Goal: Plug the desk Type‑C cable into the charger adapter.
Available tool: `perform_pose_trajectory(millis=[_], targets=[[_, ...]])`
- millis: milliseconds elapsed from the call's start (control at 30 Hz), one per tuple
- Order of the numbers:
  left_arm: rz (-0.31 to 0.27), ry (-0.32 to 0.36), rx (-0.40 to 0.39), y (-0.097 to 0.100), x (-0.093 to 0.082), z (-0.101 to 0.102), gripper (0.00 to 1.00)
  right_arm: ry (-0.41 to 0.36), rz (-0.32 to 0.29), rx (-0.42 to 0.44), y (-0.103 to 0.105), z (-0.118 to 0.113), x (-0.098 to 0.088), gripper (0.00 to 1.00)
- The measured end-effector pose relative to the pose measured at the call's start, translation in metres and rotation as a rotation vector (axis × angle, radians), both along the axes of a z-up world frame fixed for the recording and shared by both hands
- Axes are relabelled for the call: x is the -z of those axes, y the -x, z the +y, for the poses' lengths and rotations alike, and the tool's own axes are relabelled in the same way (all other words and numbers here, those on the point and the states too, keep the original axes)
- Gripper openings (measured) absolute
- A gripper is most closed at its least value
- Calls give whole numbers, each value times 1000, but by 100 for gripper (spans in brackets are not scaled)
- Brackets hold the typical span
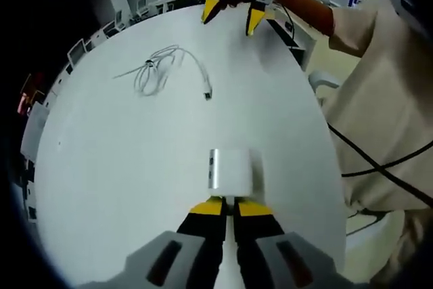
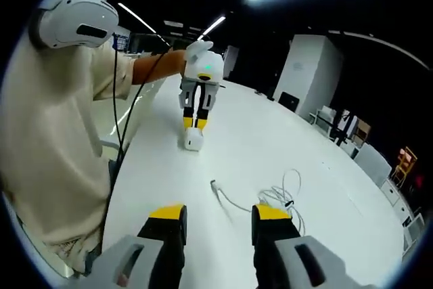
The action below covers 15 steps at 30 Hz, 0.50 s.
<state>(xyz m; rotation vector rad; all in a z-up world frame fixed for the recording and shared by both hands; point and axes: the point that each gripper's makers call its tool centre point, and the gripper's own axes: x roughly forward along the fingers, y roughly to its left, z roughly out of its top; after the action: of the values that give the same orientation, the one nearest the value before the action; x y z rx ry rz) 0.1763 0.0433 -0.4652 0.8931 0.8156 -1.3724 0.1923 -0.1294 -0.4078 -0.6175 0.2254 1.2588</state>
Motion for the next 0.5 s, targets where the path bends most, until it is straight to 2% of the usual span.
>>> perform_pose_trajectory(millis=[333, 500], targets=[[7, 3, 7, -2, 0, 2, 5, 0, -19, -27, -7, 14, 0, 39], [13, 3, 4, -9, 1, 8, 5, 30, -34, -31, -10, 21, 5, 39]])
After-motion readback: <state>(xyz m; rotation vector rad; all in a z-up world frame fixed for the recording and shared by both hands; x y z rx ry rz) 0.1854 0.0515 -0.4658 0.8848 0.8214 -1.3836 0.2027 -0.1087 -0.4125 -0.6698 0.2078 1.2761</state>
